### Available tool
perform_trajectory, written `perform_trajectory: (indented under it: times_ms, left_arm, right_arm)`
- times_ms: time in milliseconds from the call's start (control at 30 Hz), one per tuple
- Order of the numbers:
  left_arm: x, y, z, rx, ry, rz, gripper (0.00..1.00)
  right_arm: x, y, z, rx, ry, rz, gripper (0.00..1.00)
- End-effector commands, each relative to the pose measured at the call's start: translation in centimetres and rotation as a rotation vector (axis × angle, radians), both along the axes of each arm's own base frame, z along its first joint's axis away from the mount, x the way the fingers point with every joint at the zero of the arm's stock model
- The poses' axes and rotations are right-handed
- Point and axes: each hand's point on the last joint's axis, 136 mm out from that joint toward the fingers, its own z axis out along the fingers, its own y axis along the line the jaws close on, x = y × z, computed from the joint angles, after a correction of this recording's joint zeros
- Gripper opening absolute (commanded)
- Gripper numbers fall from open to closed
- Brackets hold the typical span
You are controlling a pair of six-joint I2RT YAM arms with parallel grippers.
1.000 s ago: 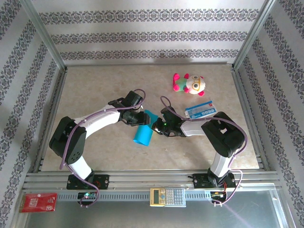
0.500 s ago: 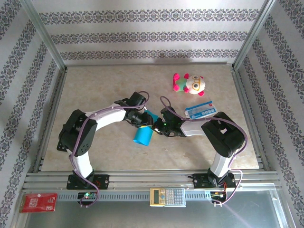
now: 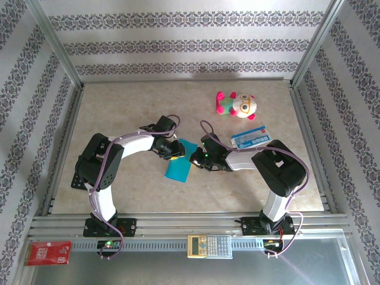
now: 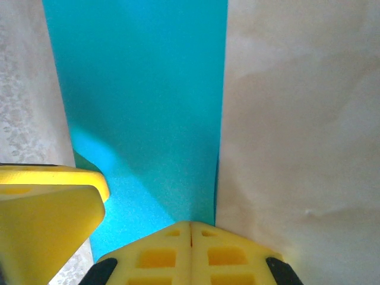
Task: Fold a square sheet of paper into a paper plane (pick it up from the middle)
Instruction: Fold the paper in half at the center of the table.
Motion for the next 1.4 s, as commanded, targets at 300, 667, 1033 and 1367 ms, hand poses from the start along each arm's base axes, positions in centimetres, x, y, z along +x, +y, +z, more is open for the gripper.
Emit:
perform_trajectory:
  times_ms: [300, 667, 1033, 1367]
  left_arm:
    - [-0.4, 1.6, -2.7, 0.035, 0.04, 0.008, 0.36]
    - [-1.4, -0.5, 3.8, -0.181, -0.035, -0.003, 0.41]
    - [-3.1, 2.5, -1.1, -0.081, 0.06, 0.047, 0.35]
    - [-3.5, 2.1, 1.3, -0.157, 0.031, 0.051, 0.37]
  right_arm:
    - [-7.9, -8.9, -9.5, -0.416, 0.298, -0.042, 0.0]
    - [-7.9, -9.0, -9.4, -0.42, 0.296, -0.043, 0.0]
    - [-8.0, -9.1, -9.4, -0.43, 0.295, -0.036, 0.0]
    - [-8.1, -9.3, -9.3, -0.437, 0.296, -0.037, 0.0]
